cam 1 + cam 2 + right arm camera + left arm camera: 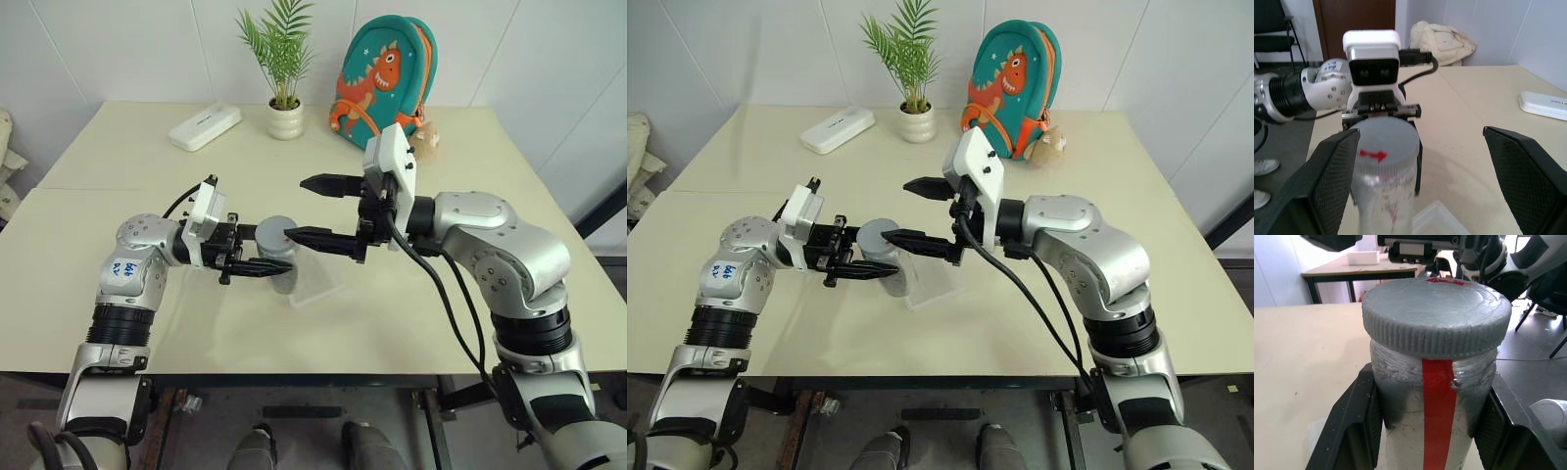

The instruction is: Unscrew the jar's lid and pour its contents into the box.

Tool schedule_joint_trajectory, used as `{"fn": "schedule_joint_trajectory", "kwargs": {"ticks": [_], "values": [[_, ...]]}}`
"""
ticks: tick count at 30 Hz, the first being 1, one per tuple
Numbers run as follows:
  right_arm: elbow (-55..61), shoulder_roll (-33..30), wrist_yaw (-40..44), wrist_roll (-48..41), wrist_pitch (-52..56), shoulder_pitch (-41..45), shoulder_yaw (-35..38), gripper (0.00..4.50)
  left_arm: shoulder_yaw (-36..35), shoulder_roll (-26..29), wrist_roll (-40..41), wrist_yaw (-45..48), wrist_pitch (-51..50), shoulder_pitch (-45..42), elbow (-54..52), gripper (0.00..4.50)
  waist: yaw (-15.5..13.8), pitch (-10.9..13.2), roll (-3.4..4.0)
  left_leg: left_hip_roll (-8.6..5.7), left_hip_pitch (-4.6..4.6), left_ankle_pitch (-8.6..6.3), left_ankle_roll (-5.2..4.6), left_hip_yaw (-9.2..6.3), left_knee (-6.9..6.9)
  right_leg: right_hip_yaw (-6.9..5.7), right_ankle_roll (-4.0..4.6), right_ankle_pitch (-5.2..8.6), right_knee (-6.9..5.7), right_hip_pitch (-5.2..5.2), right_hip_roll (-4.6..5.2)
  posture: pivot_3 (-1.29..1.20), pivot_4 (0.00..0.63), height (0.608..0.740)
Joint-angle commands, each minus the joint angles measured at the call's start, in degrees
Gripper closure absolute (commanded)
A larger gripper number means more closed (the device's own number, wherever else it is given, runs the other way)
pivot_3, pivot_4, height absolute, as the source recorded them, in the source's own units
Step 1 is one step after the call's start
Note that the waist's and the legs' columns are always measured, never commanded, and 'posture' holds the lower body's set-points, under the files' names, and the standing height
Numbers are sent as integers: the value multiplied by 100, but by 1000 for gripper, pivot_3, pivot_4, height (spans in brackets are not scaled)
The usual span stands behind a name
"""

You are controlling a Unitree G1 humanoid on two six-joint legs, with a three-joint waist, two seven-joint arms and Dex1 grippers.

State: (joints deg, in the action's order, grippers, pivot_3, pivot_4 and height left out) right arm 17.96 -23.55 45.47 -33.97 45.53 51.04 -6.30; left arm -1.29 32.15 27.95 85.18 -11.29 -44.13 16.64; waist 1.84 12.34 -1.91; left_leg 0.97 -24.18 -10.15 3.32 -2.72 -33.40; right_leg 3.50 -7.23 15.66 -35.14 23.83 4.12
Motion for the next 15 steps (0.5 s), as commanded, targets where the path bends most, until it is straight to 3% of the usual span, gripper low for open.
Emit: {"fn": "schedule_joint_trajectory", "kwargs": {"ticks": [1, 15], "values": [[182, 329, -258, -83, 14, 198, -67, 273, -64, -42, 151, 179, 118, -130, -67, 2478, -3, 0, 0, 1, 0, 0, 0, 0, 0, 0, 0, 0, -3, 1, -1, 0, 150, 740], [160, 760, -518, 179, 8, 134, -588, 273, -86, -72, 175, 115, 0, -156, -168, 2478, 2, 0, 0, 1, 1, 0, 0, -1, -7, -1, 3, 2, -18, 3, -1, 0, 150, 740]]}}
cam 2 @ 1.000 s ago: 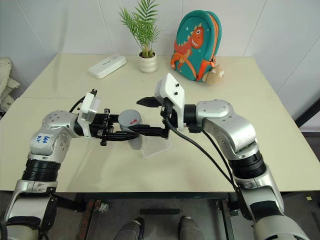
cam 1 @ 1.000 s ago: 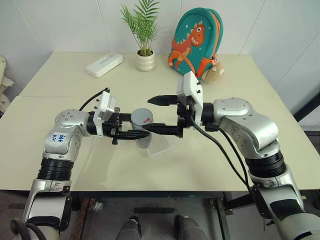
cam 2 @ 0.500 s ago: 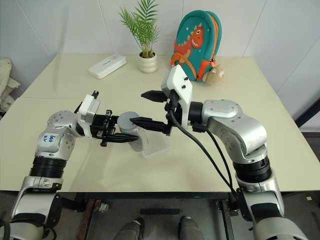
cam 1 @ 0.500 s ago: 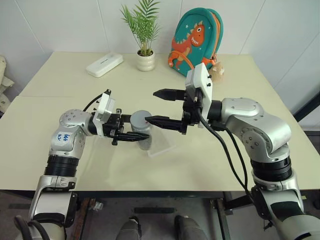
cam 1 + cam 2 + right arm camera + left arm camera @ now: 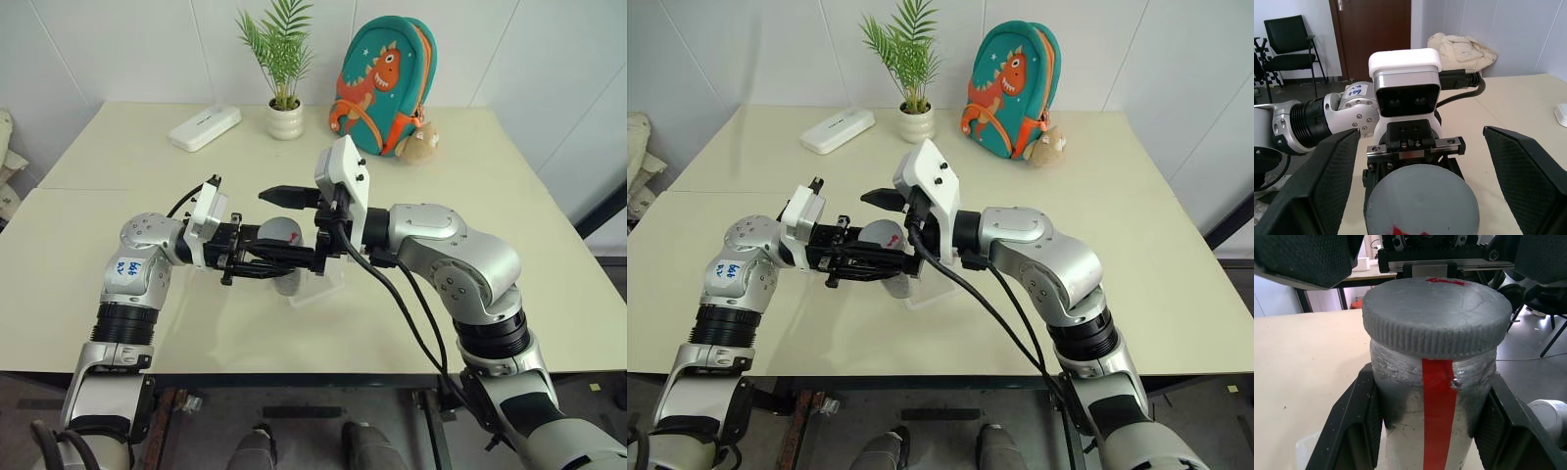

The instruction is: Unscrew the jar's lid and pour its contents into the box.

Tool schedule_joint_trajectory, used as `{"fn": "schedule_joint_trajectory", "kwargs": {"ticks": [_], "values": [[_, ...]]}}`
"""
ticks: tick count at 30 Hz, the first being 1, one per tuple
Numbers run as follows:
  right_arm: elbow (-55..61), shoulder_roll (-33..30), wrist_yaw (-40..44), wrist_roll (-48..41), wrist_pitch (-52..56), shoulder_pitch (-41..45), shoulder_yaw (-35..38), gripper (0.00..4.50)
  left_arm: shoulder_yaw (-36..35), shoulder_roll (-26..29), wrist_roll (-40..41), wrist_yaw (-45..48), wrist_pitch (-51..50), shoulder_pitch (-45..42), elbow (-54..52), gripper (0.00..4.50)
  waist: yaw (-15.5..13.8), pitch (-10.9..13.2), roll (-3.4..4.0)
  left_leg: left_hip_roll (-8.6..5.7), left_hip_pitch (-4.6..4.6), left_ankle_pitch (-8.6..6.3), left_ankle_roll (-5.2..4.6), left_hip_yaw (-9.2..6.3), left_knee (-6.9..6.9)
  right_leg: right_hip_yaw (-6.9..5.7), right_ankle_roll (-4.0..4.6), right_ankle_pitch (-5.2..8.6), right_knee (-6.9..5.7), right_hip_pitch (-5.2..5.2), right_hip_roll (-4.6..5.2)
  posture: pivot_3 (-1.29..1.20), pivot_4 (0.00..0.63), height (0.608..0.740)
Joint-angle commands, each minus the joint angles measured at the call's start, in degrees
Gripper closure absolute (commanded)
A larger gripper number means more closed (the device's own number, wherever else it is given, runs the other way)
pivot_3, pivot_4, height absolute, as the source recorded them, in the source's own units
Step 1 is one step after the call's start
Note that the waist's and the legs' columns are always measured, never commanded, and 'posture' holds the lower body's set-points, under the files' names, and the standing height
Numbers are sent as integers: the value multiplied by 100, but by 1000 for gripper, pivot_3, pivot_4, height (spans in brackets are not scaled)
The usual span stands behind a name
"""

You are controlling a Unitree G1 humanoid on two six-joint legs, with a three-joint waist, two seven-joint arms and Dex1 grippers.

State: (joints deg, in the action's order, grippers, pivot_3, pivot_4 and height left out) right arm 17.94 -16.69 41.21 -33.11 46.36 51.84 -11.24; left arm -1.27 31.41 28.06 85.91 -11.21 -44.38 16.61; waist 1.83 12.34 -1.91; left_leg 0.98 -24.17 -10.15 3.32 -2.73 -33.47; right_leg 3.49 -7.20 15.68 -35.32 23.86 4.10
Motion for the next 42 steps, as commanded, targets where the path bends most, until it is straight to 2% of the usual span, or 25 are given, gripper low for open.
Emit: {"fn": "schedule_joint_trajectory", "kwargs": {"ticks": [1, 18, 36, 42], "values": [[120, 74, -101, 152, -106, 47, -129, 273, -87, 2, 170, 44, -19, -132, -176, 2478, 4, 0, 0, 0, 0, 0, 0, 0, 0, 0, 0, 0, 0, 0, 0, 0, 150, 740], [-145, -240, -43, 495, -209, 5, 3, 273, -81, 22, 243, -24, -138, -81, -424, 2478, -3, 0, 0, 0, -1, 0, 0, 0, 1, 0, 3, 2, -2, 3, -1, 0, 150, 740], [305, -1395, -114, 34, 296, -237, 729, 273, -122, 43, 188, -129, -30, -41, -276, 2478, -11, 0, 0, 0, -1, 0, 0, 0, 1, 0, 16, 9, 0, 3, 0, 0, 150, 740], [691, -1484, -102, -450, 665, -331, 1004, 273, -116, 47, 148, -95, -11, -92, -165, 2478, -2, 0, 0, 0, -3, 0, 0, 1, -1, 1, 24, 13, 5, 3, 1, 0, 150, 740]]}}
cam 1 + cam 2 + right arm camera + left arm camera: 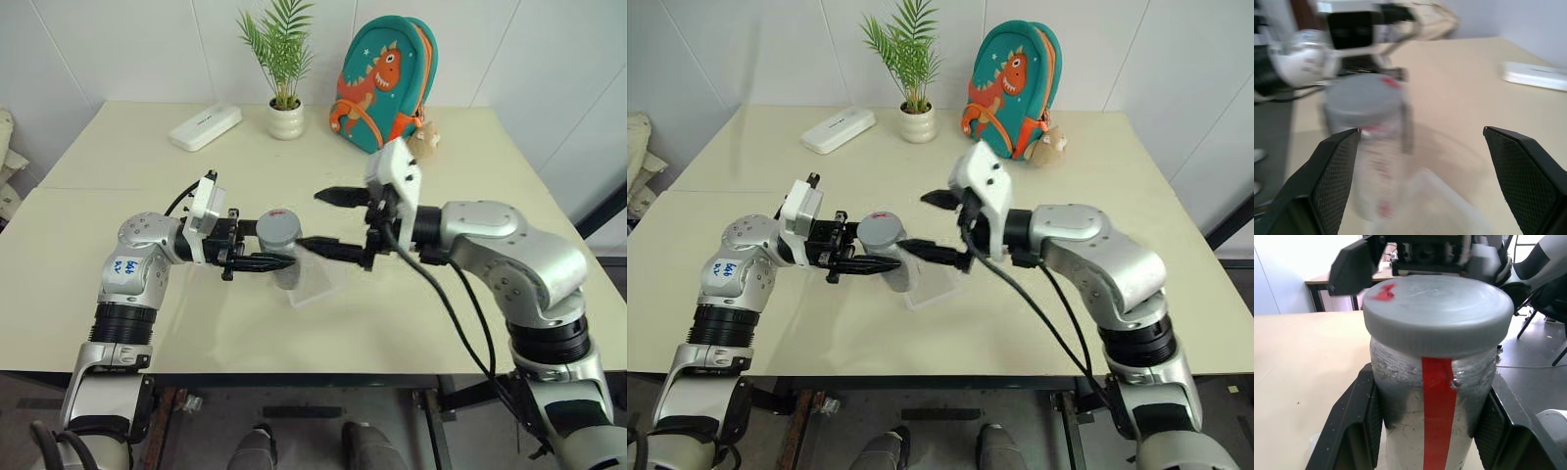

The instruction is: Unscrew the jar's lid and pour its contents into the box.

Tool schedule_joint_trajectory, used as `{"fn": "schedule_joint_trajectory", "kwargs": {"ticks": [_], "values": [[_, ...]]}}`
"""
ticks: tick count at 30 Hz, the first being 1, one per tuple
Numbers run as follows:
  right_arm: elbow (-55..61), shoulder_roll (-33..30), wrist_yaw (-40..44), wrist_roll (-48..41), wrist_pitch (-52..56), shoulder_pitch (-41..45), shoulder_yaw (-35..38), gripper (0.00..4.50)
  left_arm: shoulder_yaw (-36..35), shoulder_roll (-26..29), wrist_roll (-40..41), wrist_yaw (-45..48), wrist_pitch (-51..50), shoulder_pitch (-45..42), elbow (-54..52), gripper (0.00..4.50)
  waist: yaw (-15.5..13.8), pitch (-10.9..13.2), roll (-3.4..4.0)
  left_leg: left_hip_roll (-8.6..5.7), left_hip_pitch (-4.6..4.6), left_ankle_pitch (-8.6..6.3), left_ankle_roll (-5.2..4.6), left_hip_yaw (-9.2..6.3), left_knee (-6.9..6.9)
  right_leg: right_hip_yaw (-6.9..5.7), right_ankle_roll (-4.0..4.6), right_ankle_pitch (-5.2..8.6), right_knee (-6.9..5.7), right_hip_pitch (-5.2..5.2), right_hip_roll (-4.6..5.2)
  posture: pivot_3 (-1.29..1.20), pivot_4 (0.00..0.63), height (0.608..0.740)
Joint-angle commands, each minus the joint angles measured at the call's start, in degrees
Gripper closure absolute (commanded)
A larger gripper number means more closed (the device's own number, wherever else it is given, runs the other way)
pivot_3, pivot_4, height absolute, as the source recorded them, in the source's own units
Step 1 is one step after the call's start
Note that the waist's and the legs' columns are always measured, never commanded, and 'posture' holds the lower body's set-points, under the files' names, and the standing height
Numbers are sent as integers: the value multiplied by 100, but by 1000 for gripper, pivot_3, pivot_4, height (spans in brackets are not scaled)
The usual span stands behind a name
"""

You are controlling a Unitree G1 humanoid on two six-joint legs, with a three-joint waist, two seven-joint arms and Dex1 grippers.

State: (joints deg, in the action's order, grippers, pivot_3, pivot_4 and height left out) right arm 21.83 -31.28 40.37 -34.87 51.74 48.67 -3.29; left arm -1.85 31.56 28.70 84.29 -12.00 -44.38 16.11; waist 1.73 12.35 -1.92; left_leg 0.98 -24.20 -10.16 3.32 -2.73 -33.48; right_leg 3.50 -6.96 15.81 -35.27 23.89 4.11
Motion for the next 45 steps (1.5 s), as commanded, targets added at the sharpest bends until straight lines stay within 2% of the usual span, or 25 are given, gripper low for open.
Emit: {"fn": "schedule_joint_trajectory", "kwargs": {"ticks": [1, 7, 16, 25, 33, 45], "values": [[352, -28, -2, -347, 178, -29, 242, 273, -49, 34, 72, 76, 68, -101, -98, 2478, 10, 0, 0, 1, 1, 0, 0, 0, 2, 0, 0, 0, 0, 0, -1, 0, 150, 740], [445, 175, -117, -837, 397, -3, 408, 273, -23, 22, 39, 105, 96, -184, 2, 2478, 4, 0, 0, 3, 1, 0, 0, 0, 5, 0, -1, 0, -1, 1, -3, 0, 150, 740], [89, 1125, -629, -1502, 625, 466, 456, 273, 58, 25, -8, 218, 94, -303, 133, 2478, 4, 0, 1, 5, 2, 0, 0, -1, 2, -1, -4, -3, -7, 1, -4, 0, 150, 740], [-433, 1096, -98, -517, -129, 472, -554, 273, 107, -21, -35, 235, 107, -399, 193, 2478, 18, 0, 1, 4, 1, 0, 0, -1, 3, -1, -12, -7, -6, 2, -6, 0, 150, 740], [-893, 1174, 185, -87, -613, 694, -679, 273, 98, -9, -19, 209, 70, -361, 118, 2478, 12, 0, 0, 4, 0, 0, 1, -1, 6, -1, -19, -9, -6, 4, -7, 0, 150, 740], [-716, 1525, 157, -80, -492, 698, -723, 273, 101, -29, -21, 173, 63, -314, 82, 2478, 13, 0, 1, 5, 0, -1, 1, -1, 5, -1, -19, -9, -12, 6, -9, 0, 150, 740]]}}
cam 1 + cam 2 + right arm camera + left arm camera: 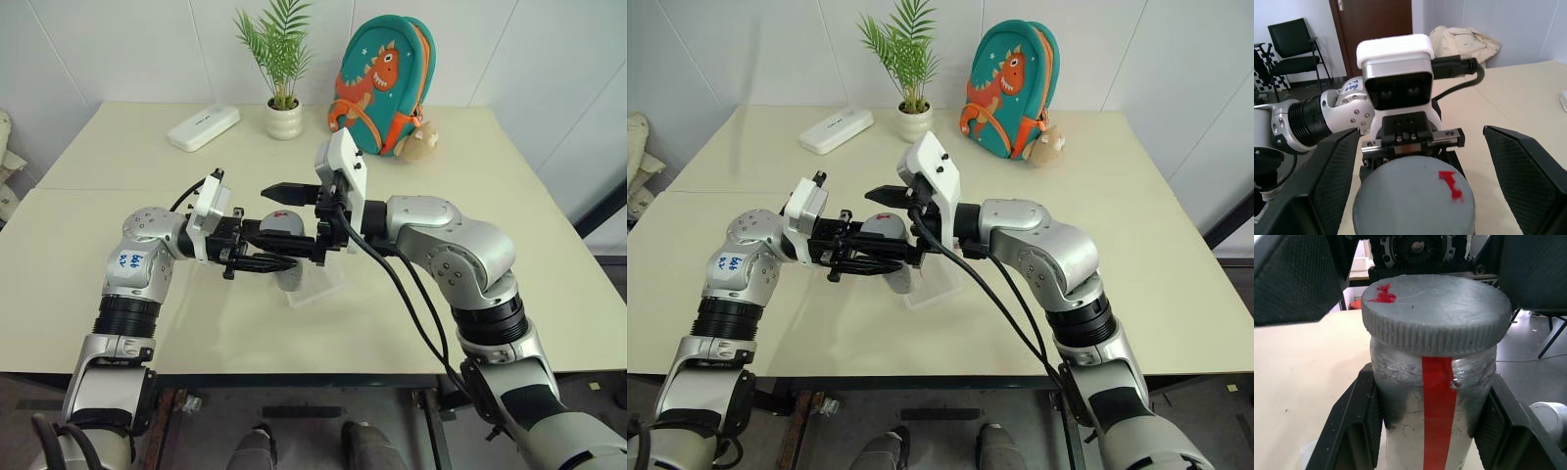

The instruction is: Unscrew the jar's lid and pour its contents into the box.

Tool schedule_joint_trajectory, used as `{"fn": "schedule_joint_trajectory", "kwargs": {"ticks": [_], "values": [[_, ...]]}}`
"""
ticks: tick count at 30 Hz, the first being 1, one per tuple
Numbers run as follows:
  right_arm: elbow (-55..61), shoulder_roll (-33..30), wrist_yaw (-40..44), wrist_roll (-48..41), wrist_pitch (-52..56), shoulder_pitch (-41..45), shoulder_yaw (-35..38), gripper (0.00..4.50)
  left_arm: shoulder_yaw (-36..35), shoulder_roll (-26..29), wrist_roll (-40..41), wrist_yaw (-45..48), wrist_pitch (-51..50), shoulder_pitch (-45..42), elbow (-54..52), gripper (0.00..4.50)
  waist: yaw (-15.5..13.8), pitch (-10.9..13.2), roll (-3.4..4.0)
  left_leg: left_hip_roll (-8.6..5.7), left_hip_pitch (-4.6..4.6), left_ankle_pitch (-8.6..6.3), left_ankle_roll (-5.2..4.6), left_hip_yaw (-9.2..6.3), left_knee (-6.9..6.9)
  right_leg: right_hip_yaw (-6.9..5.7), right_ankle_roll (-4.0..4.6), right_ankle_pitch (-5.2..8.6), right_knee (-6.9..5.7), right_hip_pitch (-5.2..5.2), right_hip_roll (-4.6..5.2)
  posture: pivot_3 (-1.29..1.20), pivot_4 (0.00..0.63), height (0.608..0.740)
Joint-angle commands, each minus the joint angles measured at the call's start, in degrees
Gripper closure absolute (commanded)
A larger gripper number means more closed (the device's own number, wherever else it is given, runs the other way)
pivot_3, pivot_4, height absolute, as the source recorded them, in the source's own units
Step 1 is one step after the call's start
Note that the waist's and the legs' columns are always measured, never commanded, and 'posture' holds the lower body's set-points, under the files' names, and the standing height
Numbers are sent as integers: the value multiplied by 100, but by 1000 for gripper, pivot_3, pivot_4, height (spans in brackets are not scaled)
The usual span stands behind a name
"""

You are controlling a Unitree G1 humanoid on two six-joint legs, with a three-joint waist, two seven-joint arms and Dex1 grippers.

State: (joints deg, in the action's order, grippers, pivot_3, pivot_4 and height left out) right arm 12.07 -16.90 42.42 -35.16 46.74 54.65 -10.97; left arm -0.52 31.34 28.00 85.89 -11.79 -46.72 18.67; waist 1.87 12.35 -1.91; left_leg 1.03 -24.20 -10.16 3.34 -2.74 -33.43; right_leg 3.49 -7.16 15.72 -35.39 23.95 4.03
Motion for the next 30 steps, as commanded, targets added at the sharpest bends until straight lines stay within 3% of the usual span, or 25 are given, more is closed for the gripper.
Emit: {"fn": "schedule_joint_trajectory", "kwargs": {"ticks": [1, 19, 30], "values": [[275, 111, -66, -49, 22, 95, 40, 273, -32, -11, 49, 10, 43, -77, -174, 2478, -1, 0, 0, 0, 0, 0, 0, 0, 0, 0, 0, 0, 0, 0, 0, 0, 150, 740], [95, 62, -156, 455, -38, -6, 8, 273, -39, -27, 60, -1, 42, -50, -205, 2478, 0, 0, 0, 0, 0, 0, 0, 0, 1, 0, 1, 0, 0, 1, 0, 0, 150, 740], [621, -755, -134, 196, 413, -171, 431, 273, -31, -27, 74, -27, 25, -37, -216, 2478, -1, 0, 0, 0, -1, -1, 2, 0, 1, 1, 1, 1, 3, 1, 0, 0, 150, 740]]}}
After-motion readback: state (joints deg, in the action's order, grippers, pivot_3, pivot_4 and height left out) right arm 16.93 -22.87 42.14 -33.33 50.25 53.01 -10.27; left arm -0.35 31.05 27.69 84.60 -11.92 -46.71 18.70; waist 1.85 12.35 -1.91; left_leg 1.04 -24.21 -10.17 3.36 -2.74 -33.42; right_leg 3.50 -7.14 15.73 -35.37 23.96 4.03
